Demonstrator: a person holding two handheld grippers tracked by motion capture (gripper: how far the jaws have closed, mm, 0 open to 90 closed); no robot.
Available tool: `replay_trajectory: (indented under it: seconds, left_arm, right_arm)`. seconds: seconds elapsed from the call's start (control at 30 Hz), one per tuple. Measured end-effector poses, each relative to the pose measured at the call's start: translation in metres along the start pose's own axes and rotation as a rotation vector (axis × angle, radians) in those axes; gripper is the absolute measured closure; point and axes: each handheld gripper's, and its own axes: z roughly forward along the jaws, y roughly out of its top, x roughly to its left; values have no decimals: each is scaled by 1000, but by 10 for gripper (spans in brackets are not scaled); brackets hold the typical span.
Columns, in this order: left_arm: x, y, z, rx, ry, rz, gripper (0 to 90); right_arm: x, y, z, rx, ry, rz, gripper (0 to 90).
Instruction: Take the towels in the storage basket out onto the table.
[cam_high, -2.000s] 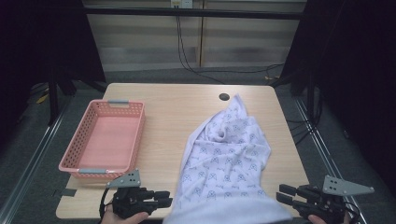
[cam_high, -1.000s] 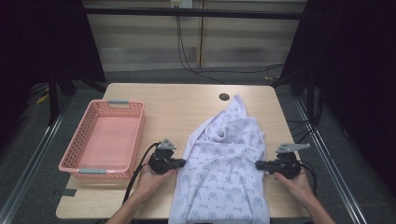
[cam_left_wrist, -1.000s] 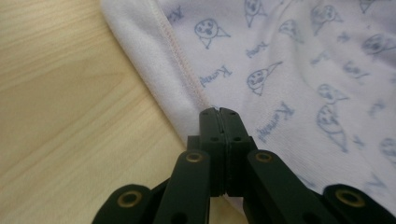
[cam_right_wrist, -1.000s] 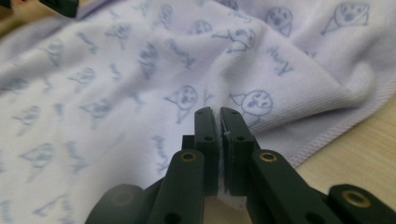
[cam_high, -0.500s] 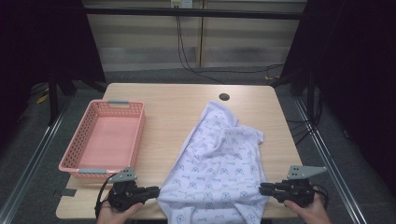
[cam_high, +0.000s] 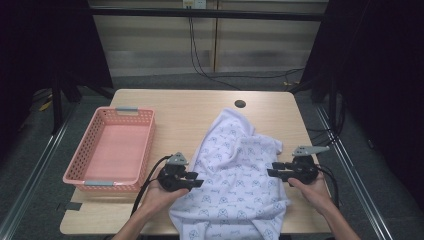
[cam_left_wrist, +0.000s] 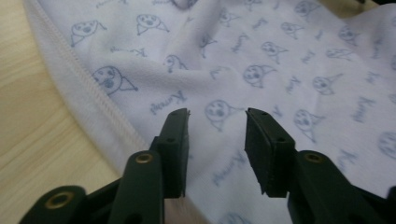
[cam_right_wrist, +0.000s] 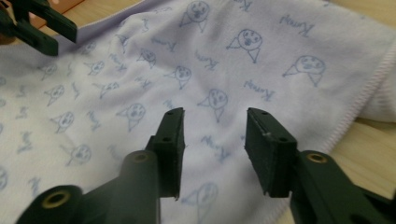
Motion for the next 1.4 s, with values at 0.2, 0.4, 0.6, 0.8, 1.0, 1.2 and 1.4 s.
replay_trajectory:
  seconds: [0.2,0.4,0.6,0.8,1.0,1.2,1.4]
  left_arm:
    - [-1,-9,1,65,83,56,758]
    - [-11,-39,-28,76,24,27,824]
    - [-26,-58,-46,97,-30,5,772]
    - [-23,-55,-45,48,-35,-28,592]
    - [-12,-38,-36,9,-11,-44,600]
    - [-2,-26,-16,36,62,-12,651]
    - [-20,-39,-26,95,20,40,851]
  right_arm:
    - [-9,9,19,15,-48,-19,538]
    - [-6,4,24,47,-87,-58,538]
    - [6,-9,32,100,-118,-114,555]
    - [24,-20,20,144,-93,-156,875]
    - [39,-38,-17,123,-9,-146,881]
    - [47,-55,-44,128,30,-125,875]
    - [43,-48,-44,57,8,-97,662]
